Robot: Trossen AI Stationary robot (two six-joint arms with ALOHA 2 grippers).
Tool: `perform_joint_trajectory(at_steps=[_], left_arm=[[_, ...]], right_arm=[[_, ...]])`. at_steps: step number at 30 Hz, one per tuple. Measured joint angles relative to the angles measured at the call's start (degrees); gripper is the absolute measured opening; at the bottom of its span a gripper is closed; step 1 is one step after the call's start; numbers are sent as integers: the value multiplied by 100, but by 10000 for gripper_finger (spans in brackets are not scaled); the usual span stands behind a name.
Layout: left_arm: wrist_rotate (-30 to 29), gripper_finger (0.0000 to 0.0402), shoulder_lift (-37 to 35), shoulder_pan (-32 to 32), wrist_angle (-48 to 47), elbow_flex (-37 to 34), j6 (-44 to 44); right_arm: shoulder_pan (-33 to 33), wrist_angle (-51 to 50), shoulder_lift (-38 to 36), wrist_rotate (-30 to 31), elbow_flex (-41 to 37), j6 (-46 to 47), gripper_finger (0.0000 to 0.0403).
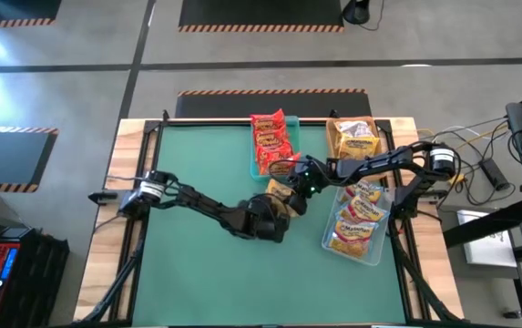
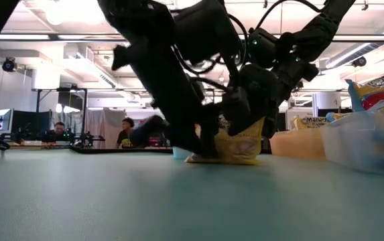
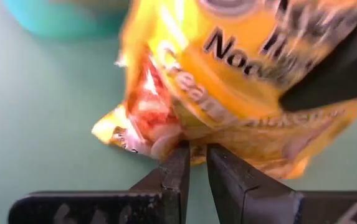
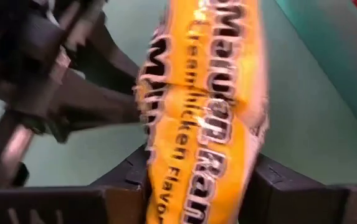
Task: Sort Maruchan noodles
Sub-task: Put the yellow noodle pack into the orange bin
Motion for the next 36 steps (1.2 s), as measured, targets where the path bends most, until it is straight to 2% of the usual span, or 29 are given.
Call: perform_joint_trajectory(at_steps=[3,7,14,19,24,28,36], left_arm=[[-405,36,-190,-121,-145,2,-32],[-450,36,-320,-234,-225,17,-37],[-160,36,-532,-298,-705,21,-291],[-86,36,-650,-335,-1321,27,-648],[12,36,-672,-362,-1668,30,-842],[46,36,-678,-361,-1729,32,-846],[53,36,-680,-361,-1904,34,-846]], right_arm=[[2,-10,0,-46,0,-21,125],[9,-17,0,-85,0,-49,121],[9,-75,-58,-156,-2,17,121],[-11,-229,-266,-573,-11,183,121],[-39,-596,-507,-714,-11,171,122],[-117,-927,-849,-768,-9,60,122],[-601,-2428,-1974,-854,-9,-553,123]])
